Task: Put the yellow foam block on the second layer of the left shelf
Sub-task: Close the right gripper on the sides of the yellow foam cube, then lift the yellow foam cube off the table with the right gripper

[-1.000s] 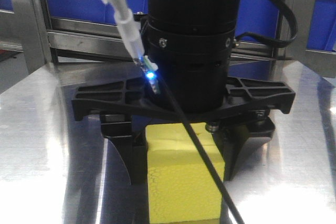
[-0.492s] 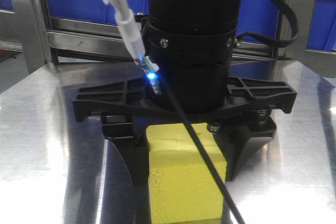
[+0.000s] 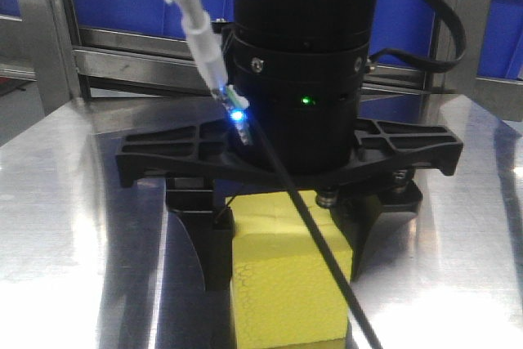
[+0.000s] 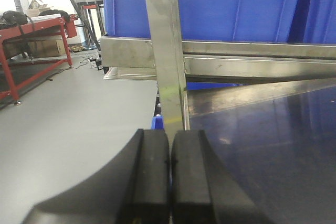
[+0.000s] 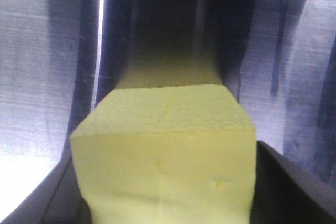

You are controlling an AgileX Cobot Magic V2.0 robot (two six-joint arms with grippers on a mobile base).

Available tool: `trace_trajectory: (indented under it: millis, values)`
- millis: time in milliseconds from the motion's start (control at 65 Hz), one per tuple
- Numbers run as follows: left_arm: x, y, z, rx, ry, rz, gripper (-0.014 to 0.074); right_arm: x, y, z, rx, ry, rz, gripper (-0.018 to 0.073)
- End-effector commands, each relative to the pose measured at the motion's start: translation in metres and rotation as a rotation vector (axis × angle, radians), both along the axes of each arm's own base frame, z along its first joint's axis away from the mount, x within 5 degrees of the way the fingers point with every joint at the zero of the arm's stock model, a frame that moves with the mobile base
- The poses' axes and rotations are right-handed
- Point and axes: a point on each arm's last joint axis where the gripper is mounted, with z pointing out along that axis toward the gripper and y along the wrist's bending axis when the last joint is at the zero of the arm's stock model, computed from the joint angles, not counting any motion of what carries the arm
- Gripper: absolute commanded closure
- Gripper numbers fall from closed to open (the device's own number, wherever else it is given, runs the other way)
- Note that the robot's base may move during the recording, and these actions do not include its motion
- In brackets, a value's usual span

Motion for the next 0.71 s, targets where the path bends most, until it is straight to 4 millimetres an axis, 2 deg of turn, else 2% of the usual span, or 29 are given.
trace_trajectory:
  millis: [0, 185, 400, 538, 692]
  values:
    - [-0.001, -0.001, 0.0, -0.011, -0.078, -0.011, 0.046, -0.001, -0.001, 0.019, 0.045, -0.041, 0.015, 0.0085]
    - [-0.001, -0.001, 0.0, -0.011, -0.078, -0.011, 0.046, -0.001, -0.003, 0.024, 0.05, -0.045, 0.012, 0.0085]
    - [-0.001, -0.001, 0.0, -0.011, -0.078, -0.011, 0.046, 0.002, -0.02, 0.048, 0.102, -0.096, 0.07, 0.0085]
    - [-0.001, -0.001, 0.0, -0.011, -0.078, -0.011, 0.046, 0.008, -0.045, 0.06, 0.13, -0.143, 0.058, 0.0085]
    - [-0.001, -0.001, 0.0, -0.011, -0.078, -0.011, 0.046, 0.008, -0.086, 0.062, 0.153, -0.188, 0.007, 0.0085]
